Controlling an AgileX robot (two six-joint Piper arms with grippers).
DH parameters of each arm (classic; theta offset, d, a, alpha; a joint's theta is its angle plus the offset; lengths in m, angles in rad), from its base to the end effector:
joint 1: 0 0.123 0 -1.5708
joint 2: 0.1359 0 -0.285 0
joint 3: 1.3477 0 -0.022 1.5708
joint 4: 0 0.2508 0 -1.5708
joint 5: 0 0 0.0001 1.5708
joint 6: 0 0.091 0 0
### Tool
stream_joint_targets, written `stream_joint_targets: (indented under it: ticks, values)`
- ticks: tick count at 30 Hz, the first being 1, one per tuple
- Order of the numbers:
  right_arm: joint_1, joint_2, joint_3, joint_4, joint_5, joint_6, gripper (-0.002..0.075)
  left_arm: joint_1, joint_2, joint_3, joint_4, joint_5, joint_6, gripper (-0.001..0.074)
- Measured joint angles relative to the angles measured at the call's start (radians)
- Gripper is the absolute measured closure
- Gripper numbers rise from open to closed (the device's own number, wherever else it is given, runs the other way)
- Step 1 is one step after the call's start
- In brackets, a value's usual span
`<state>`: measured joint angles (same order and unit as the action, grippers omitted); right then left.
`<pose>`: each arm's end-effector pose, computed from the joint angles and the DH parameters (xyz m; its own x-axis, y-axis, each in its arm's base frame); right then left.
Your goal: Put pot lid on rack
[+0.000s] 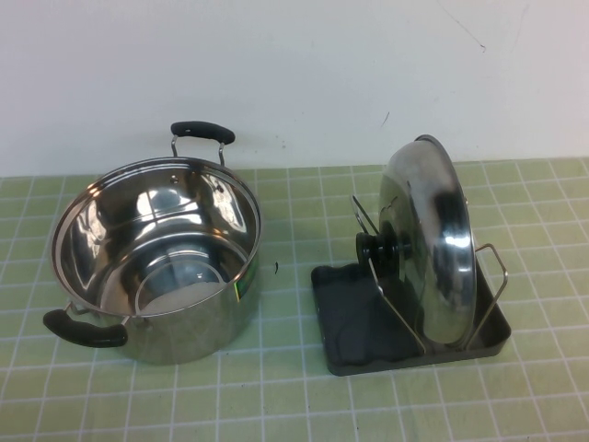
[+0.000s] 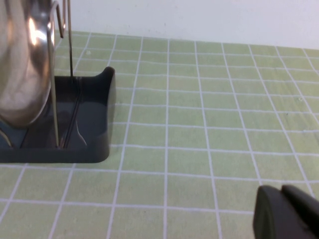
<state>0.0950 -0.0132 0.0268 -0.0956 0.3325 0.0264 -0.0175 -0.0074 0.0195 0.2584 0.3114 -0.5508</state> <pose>0.0536 0.0022 0.1750 -0.2488 -0.0879 -0.9645 -0.0809 0.9943 -0.0698 0.0543 0.0062 0.1798 -0.1967 -0.2953 -0.9349 -0.1234 0.9534 -0.2752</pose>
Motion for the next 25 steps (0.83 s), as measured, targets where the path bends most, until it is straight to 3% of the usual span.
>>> stream_joint_targets:
  ticks: [6,20,25]
  values:
    - [0.0,0.0,0.0,0.0,0.0,0.0,0.0716,0.0,-0.004,0.0,-0.158,0.002,0.137,0.0735]
    - [0.0,0.0,0.0,0.0,0.0,0.0,0.0716,0.0,-0.005,0.0,-0.141,0.002,0.151,0.0736]
    - [0.0,0.0,0.0,0.0,0.0,0.0,0.0716,0.0,-0.005,0.0,-0.172,0.002,0.274,0.0736]
